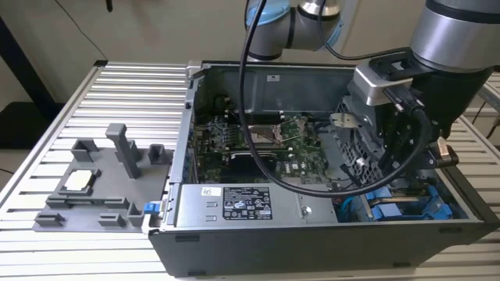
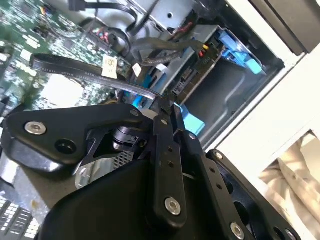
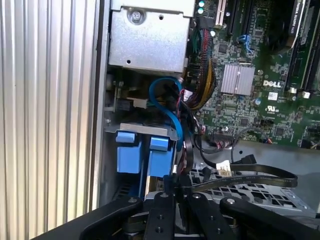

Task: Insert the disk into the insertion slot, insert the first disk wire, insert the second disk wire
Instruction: 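Insert the second disk wire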

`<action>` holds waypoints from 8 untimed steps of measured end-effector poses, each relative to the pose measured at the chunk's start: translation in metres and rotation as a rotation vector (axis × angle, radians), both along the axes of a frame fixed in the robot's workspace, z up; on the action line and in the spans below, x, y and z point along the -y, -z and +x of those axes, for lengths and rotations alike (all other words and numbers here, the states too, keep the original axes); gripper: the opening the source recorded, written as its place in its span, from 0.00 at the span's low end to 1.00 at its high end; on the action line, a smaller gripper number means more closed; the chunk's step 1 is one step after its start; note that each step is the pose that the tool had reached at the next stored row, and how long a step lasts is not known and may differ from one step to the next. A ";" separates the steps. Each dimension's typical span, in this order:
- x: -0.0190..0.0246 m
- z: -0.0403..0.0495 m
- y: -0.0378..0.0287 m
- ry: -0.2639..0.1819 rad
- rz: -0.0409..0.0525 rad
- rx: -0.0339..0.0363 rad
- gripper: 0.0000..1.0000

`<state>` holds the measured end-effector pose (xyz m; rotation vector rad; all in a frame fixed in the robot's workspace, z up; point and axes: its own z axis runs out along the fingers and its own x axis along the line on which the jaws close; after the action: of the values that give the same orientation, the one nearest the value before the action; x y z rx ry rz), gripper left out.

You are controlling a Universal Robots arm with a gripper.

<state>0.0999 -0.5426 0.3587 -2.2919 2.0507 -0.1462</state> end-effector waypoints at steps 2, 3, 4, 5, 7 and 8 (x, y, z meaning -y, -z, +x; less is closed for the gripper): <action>0.0007 0.0003 0.0000 0.000 0.0340 0.0000 0.16; 0.0015 0.0011 0.0000 0.000 0.0357 -0.0009 0.16; 0.0026 0.0017 0.0000 0.000 0.0358 -0.0030 0.16; 0.0035 0.0024 0.0000 0.001 0.0357 -0.0049 0.16; 0.0052 0.0044 0.0000 0.001 0.0358 -0.0105 0.16; 0.0062 0.0058 0.0001 0.001 0.0359 -0.0142 0.16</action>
<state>0.1057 -0.5488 0.3587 -2.2776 2.0441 -0.0927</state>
